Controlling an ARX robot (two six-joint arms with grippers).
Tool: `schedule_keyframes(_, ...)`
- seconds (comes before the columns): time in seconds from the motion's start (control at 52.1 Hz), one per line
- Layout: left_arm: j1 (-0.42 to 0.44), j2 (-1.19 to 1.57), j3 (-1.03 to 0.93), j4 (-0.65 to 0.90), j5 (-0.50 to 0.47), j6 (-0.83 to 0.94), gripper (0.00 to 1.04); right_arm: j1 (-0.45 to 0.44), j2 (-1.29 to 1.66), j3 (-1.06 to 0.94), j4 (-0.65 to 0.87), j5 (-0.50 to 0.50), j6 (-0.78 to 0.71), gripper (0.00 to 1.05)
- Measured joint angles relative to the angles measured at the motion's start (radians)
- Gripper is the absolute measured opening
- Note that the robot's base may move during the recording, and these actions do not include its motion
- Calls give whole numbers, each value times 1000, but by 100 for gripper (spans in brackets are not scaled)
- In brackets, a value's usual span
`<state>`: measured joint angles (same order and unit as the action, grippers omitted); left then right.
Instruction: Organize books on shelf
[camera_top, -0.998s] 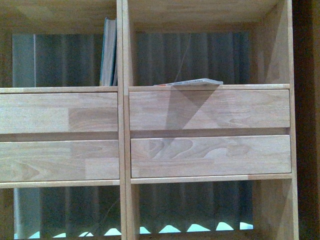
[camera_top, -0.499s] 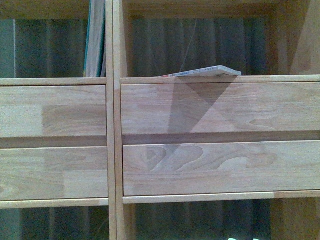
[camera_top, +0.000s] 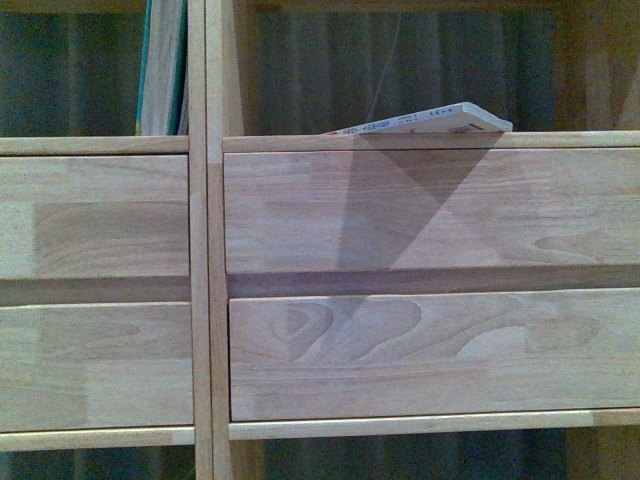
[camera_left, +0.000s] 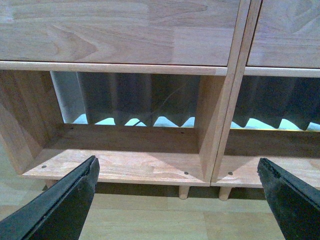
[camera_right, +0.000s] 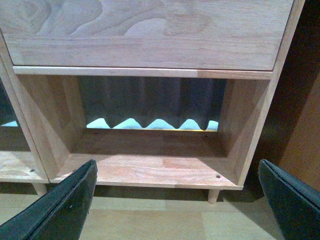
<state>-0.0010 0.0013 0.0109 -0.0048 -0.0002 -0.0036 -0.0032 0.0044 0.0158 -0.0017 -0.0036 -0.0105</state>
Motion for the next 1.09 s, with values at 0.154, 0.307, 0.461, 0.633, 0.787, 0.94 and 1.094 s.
schedule_keyframes(0.154, 0, 0, 0, 0, 0, 0, 98, 0, 0, 0, 0, 0, 0, 98)
schedule_keyframes(0.307, 0, 0, 0, 0, 0, 0, 98, 0, 0, 0, 0, 1, 0, 98)
schedule_keyframes(0.461, 0, 0, 0, 0, 0, 0, 98, 0, 0, 0, 0, 0, 1, 98)
schedule_keyframes(0.633, 0, 0, 0, 0, 0, 0, 98, 0, 0, 0, 0, 0, 6, 98)
schedule_keyframes(0.787, 0, 0, 0, 0, 0, 0, 98, 0, 0, 0, 0, 0, 7, 98)
schedule_keyframes(0.94, 0, 0, 0, 0, 0, 0, 98, 0, 0, 0, 0, 0, 8, 98)
schedule_keyframes(1.094, 0, 0, 0, 0, 0, 0, 98, 0, 0, 0, 0, 0, 8, 98)
